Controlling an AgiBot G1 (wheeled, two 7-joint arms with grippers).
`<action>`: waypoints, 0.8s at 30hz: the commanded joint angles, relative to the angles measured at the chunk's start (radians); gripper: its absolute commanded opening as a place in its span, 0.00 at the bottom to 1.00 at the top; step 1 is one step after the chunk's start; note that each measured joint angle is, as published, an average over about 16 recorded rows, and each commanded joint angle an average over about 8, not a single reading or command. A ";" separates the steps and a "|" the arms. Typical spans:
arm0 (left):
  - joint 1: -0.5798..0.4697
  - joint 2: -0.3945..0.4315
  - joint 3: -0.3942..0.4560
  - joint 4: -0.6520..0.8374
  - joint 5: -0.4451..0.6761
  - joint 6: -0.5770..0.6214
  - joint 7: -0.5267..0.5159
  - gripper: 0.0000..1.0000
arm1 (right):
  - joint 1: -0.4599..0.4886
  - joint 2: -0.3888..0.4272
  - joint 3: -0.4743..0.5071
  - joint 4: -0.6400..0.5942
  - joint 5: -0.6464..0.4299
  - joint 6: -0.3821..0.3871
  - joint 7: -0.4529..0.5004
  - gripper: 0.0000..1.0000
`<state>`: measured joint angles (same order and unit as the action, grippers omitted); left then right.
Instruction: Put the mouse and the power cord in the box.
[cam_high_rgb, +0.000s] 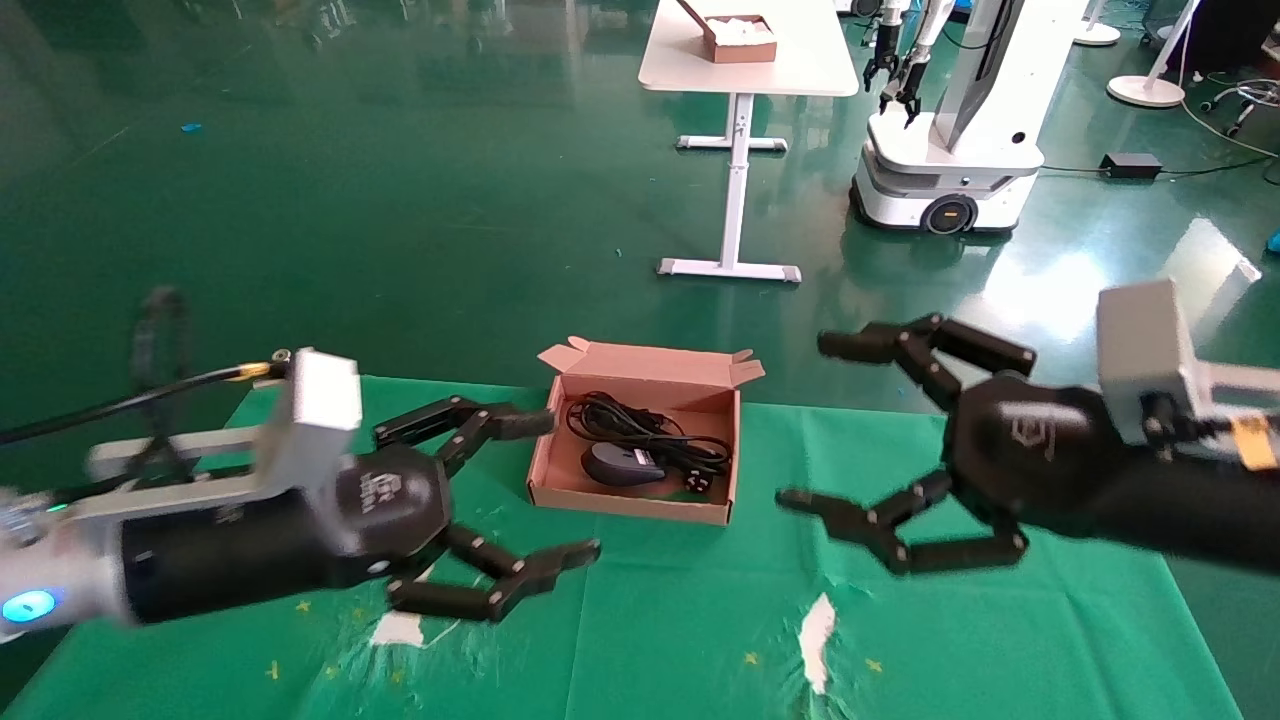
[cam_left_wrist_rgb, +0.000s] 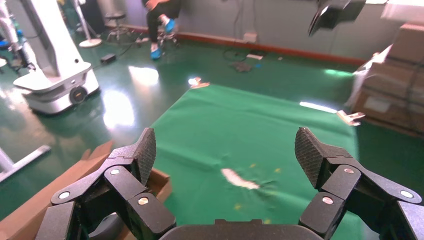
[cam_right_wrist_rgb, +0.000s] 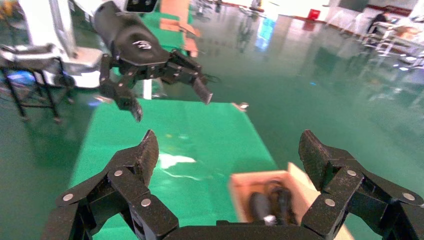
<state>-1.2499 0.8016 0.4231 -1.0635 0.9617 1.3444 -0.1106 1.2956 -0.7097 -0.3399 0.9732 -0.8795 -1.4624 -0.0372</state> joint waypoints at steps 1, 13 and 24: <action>0.023 -0.025 -0.019 -0.029 -0.031 0.020 -0.010 1.00 | -0.028 0.012 0.008 0.039 0.019 -0.004 0.028 1.00; 0.158 -0.172 -0.129 -0.199 -0.208 0.136 -0.069 1.00 | -0.190 0.084 0.052 0.267 0.128 -0.029 0.193 1.00; 0.187 -0.203 -0.152 -0.237 -0.252 0.161 -0.078 1.00 | -0.245 0.109 0.067 0.345 0.167 -0.039 0.237 1.00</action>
<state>-1.0643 0.6001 0.2717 -1.2993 0.7123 1.5044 -0.1887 1.0544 -0.6024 -0.2738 1.3126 -0.7156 -1.5002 0.1982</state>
